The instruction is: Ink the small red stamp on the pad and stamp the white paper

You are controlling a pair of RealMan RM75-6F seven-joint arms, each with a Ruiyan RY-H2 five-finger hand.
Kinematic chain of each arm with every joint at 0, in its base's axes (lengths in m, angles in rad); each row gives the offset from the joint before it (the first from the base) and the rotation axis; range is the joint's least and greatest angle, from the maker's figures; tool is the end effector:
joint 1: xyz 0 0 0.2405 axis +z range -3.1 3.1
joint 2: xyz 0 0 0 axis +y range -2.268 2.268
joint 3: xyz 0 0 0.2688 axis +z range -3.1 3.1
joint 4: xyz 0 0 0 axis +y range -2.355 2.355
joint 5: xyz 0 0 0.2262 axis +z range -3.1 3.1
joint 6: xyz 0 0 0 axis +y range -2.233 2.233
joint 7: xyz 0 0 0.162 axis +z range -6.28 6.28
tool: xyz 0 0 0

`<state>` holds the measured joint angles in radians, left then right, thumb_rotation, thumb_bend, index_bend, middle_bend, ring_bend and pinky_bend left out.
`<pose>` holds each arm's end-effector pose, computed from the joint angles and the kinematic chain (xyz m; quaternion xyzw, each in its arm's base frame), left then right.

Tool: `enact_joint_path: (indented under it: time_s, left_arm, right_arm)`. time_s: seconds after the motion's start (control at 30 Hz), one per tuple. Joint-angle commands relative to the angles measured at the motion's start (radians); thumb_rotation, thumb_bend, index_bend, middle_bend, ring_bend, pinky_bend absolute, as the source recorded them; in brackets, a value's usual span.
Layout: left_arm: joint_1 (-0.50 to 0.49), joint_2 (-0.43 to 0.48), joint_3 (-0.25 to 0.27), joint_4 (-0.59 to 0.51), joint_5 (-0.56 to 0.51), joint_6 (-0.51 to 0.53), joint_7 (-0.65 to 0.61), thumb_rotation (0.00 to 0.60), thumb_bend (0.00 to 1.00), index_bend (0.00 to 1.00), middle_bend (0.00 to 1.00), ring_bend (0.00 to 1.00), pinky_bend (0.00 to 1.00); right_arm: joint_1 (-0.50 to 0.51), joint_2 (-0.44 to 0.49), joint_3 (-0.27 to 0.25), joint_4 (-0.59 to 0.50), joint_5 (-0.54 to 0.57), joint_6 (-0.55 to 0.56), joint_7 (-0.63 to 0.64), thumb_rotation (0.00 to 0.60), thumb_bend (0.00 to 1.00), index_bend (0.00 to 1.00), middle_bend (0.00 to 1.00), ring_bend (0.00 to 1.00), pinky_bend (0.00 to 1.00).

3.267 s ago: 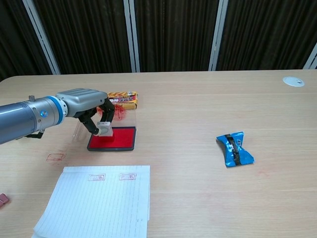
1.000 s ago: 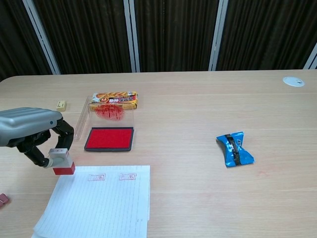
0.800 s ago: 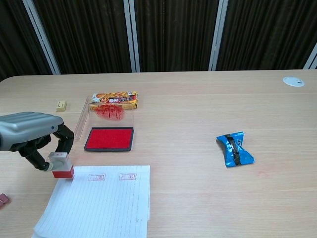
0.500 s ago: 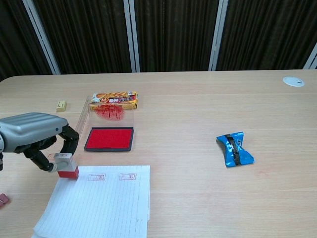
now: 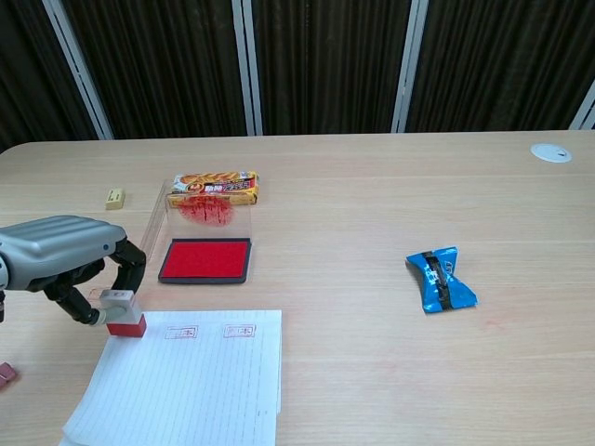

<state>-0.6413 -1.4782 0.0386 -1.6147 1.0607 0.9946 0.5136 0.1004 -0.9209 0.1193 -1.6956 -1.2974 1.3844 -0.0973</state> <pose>-0.2166 0.2943 -0.0498 -0.7941 -0.3813 -0.2417 0.4069 -0.3473 -0.2190 0.2190 0.5736 -0.3731 0.2976 0.6658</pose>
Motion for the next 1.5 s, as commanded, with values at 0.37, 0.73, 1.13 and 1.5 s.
enact_joint_path:
  time_s: [0.37, 0.73, 1.13, 1.5]
  left_arm:
    - [0.007, -0.026, -0.002, 0.036, 0.005, -0.017, -0.006, 0.600, 0.46, 0.58, 0.53, 0.83, 0.85]
    - [0.014, -0.046, 0.001, 0.065, 0.000, -0.028, 0.002, 0.600, 0.46, 0.58, 0.53, 0.83, 0.85]
    - [0.020, -0.062, 0.001, 0.090, 0.005, -0.037, 0.003, 0.600, 0.46, 0.58, 0.53, 0.83, 0.85]
    - [0.024, -0.067, -0.006, 0.096, 0.001, -0.040, 0.002, 0.600, 0.46, 0.58, 0.53, 0.83, 0.85]
  right_arm:
    - [0.000, 0.000, -0.001, 0.000, 0.003, -0.003, -0.002, 0.600, 0.00, 0.00, 0.00, 0.00, 0.00]
    - [0.001, -0.002, 0.000, 0.004, 0.006, -0.005, -0.002, 0.600, 0.00, 0.00, 0.00, 0.00, 0.00]
    - [0.002, -0.002, 0.000, 0.007, 0.007, -0.008, -0.001, 0.600, 0.00, 0.00, 0.00, 0.00, 0.00]
    - [0.003, -0.004, 0.000, 0.009, 0.009, -0.010, -0.003, 0.600, 0.00, 0.00, 0.00, 0.00, 0.00]
